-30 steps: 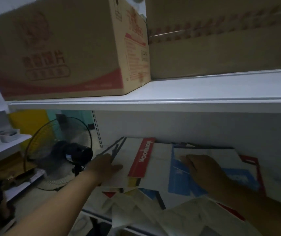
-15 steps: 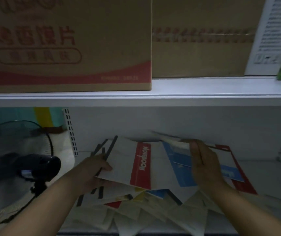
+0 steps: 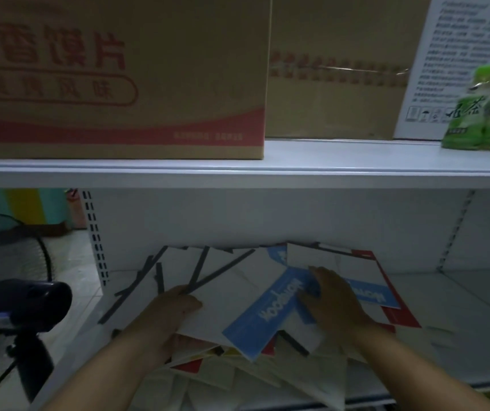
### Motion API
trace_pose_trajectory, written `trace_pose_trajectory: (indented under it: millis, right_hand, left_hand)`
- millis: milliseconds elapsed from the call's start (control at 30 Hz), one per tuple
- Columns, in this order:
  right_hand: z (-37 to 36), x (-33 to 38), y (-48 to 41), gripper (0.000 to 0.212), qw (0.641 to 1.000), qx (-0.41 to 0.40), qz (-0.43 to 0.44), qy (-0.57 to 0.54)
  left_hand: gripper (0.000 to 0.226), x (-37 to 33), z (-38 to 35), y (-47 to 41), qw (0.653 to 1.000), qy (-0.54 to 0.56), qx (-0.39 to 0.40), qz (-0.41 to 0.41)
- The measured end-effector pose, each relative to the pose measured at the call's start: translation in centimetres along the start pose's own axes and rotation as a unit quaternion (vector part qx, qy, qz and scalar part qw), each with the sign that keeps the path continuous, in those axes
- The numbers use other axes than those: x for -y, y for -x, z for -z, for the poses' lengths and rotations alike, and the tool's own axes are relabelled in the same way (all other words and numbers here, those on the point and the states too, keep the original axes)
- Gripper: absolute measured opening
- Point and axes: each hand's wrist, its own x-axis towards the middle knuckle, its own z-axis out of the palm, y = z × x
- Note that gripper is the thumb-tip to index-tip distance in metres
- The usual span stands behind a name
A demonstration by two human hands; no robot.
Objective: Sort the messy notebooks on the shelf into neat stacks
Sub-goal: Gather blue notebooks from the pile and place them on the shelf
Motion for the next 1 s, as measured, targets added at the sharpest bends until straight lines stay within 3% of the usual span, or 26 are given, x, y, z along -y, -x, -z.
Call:
trace_pose_trajectory:
  millis: [133, 400, 467, 567, 667, 733, 833, 900, 1000]
  right_hand:
    - [-0.2, -0.1, -0.1, 0.026, 0.999, -0.014, -0.005, -0.044]
    - [-0.7, -1.9, -1.8, 0.026, 0.995, -0.077, 0.008, 0.065]
    - [-1.1, -2.1, -2.0, 0.022, 0.992, -0.124, 0.020, 0.013]
    - [-0.5, -1.5, -1.2, 0.033, 0.966, -0.212, 0.022, -0.147]
    - [0.5, 0.6, 0.4, 0.035, 0.934, -0.285, 0.127, -0.172]
    - [0.5, 2.8, 1.8, 0.040, 0.925, -0.234, 0.254, -0.157]
    - [-1.3, 5.2, 3.3, 0.022, 0.907, -0.017, 0.414, -0.077]
    - [-2.7, 5.7, 3.9, 0.019, 0.907, 0.051, 0.416, -0.034]
    - [-3.2, 5.6, 5.0, 0.056, 0.941, 0.108, 0.308, -0.090]
  left_hand:
    - [0.018, 0.0, 0.5, 0.7, 1.000, 0.016, 0.005, -0.008]
    - [0.024, 0.2, 2.5, 2.1, 0.995, 0.092, -0.039, -0.016]
    - [0.025, 0.3, 2.6, 2.5, 0.995, 0.090, -0.046, -0.025]
    - [0.024, 0.4, 2.7, 3.1, 0.994, 0.079, -0.059, -0.040]
    - [0.024, 0.6, 3.1, 3.4, 0.994, 0.080, -0.060, -0.043]
    - [0.025, 0.7, 3.1, 3.5, 0.993, 0.095, -0.047, -0.052]
    - [0.019, 1.0, 2.7, 3.6, 0.992, 0.104, -0.021, -0.072]
    - [0.013, 1.5, 2.6, 3.3, 0.992, 0.084, -0.043, -0.081]
    - [0.019, 2.4, 2.3, 2.9, 0.985, 0.045, -0.115, -0.124]
